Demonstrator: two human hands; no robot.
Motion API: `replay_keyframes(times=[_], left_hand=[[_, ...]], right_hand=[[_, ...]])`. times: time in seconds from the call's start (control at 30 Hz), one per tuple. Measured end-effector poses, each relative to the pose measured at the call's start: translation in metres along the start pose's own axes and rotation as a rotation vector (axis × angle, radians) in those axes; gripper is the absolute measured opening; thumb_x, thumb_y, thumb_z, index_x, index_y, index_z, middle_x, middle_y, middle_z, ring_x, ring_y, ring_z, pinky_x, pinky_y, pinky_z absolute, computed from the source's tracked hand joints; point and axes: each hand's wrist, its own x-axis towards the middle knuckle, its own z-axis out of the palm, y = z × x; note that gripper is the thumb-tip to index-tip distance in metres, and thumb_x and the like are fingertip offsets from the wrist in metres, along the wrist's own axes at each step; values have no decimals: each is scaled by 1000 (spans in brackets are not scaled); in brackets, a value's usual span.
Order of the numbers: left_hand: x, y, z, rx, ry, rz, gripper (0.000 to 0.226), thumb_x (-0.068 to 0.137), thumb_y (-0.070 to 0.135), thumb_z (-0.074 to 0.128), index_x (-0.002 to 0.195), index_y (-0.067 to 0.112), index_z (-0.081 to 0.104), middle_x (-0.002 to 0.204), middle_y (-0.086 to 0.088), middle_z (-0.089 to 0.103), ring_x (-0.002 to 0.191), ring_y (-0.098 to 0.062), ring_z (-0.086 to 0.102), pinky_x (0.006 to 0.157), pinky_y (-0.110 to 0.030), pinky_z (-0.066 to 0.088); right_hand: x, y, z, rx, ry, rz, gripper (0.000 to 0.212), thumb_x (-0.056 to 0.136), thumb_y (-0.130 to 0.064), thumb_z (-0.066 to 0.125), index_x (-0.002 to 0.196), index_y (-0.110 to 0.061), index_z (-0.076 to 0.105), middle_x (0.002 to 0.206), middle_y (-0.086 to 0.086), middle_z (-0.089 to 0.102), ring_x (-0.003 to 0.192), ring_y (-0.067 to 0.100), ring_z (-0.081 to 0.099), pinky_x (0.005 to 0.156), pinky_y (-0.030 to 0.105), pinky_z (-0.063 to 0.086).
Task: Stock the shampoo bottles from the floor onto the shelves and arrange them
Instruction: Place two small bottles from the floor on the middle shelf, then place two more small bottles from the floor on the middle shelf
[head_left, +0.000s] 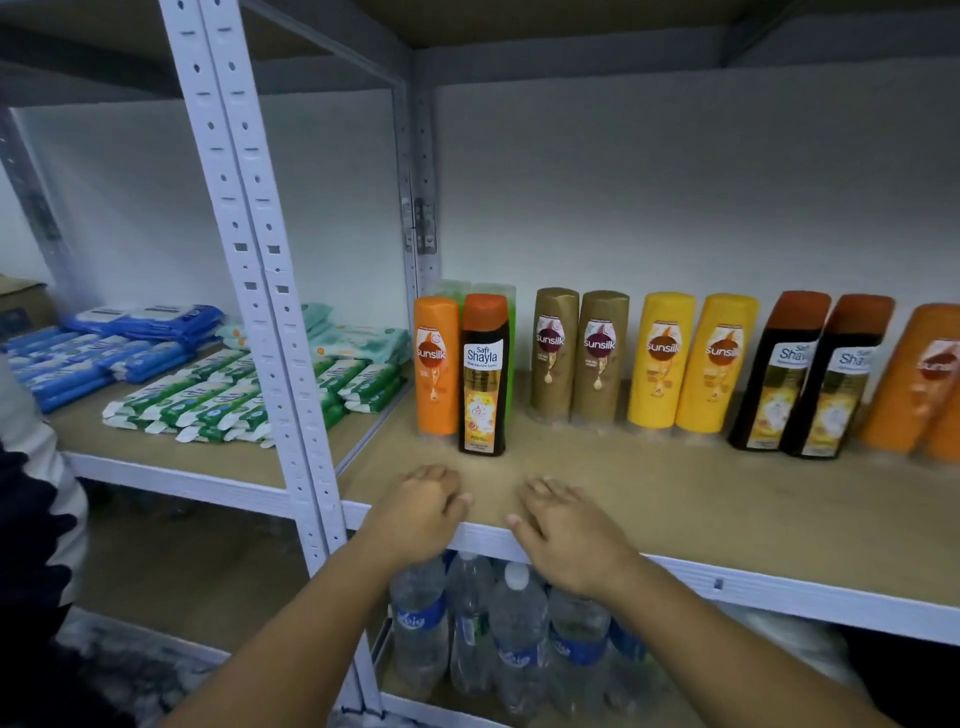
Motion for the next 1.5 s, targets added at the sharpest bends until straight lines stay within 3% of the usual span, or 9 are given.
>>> replay_keyframes(times=[0.13, 0.33, 0.47, 0.63, 0.87, 0.97, 1.03, 1.3, 1.5], left_hand=[[-31, 30, 0, 23, -43, 113, 61, 96, 53, 16, 121, 15, 57, 125, -3, 58, 124, -24, 50, 105, -41, 36], [-79, 75, 5, -94, -41, 199, 53, 106, 37, 43, 154, 13, 37, 162, -3, 34, 151, -16, 27, 120, -30, 24], [-110, 92, 44, -137, -82, 182, 49, 104, 38, 46, 147, 14, 47, 153, -5, 48, 141, -22, 44, 109, -40, 43], [-147, 93, 120, -63, -403, 50, 42, 98, 44, 45, 124, 14, 58, 117, -14, 66, 104, -34, 63, 81, -41, 53], [-188, 84, 228, -141, -652, -17, 66, 81, 60, 34, 122, 18, 63, 110, -12, 72, 103, -33, 67, 84, -45, 55], [-198, 92, 238, -154, -761, -87, 41, 91, 42, 50, 113, 12, 67, 112, -15, 71, 106, -35, 65, 89, -43, 52], [-202, 89, 251, -189, -755, -119, 32, 97, 31, 54, 118, 10, 66, 117, -16, 69, 109, -34, 63, 91, -40, 50], [-192, 59, 314, -331, -728, -277, 37, 95, 41, 57, 126, 19, 55, 114, -7, 68, 100, -26, 65, 88, -36, 52], [-174, 56, 355, -549, -630, -454, 64, 92, 53, 52, 145, 23, 36, 124, -8, 67, 111, -30, 66, 90, -35, 51]], right_hand=[[-35, 8, -1, 15, -7, -54, 61, 105, -47, 33, 158, -17, 23, 166, -2, 18, 153, 13, 12, 122, 31, 7], [-101, 10, -3, 110, 70, -95, 60, 104, -46, 41, 156, -18, 31, 162, -2, 28, 150, 13, 19, 120, 25, 9], [-136, 21, 28, 202, 26, -9, 59, 102, -44, 45, 154, -17, 34, 159, 1, 35, 147, 15, 29, 118, 25, 20], [-167, 33, 108, 249, -272, 157, 47, 102, -37, 47, 143, -15, 49, 148, 6, 50, 132, 26, 47, 104, 32, 41], [-195, 45, 222, 304, -563, 325, 56, 100, -44, 48, 149, -18, 42, 151, 9, 47, 138, 30, 43, 108, 36, 40], [-195, 48, 249, 336, -617, 362, 58, 99, -44, 49, 150, -17, 41, 151, 9, 46, 136, 30, 46, 107, 36, 40], [-190, 51, 263, 374, -636, 396, 58, 100, -42, 49, 152, -17, 39, 154, 9, 43, 137, 29, 45, 106, 34, 40], [-151, 63, 317, 550, -514, 589, 54, 103, -41, 48, 151, -18, 39, 152, 6, 45, 136, 29, 46, 108, 39, 40], [-128, 61, 351, 587, -427, 677, 63, 101, -34, 54, 154, -14, 26, 151, 12, 44, 136, 32, 45, 107, 41, 41]])
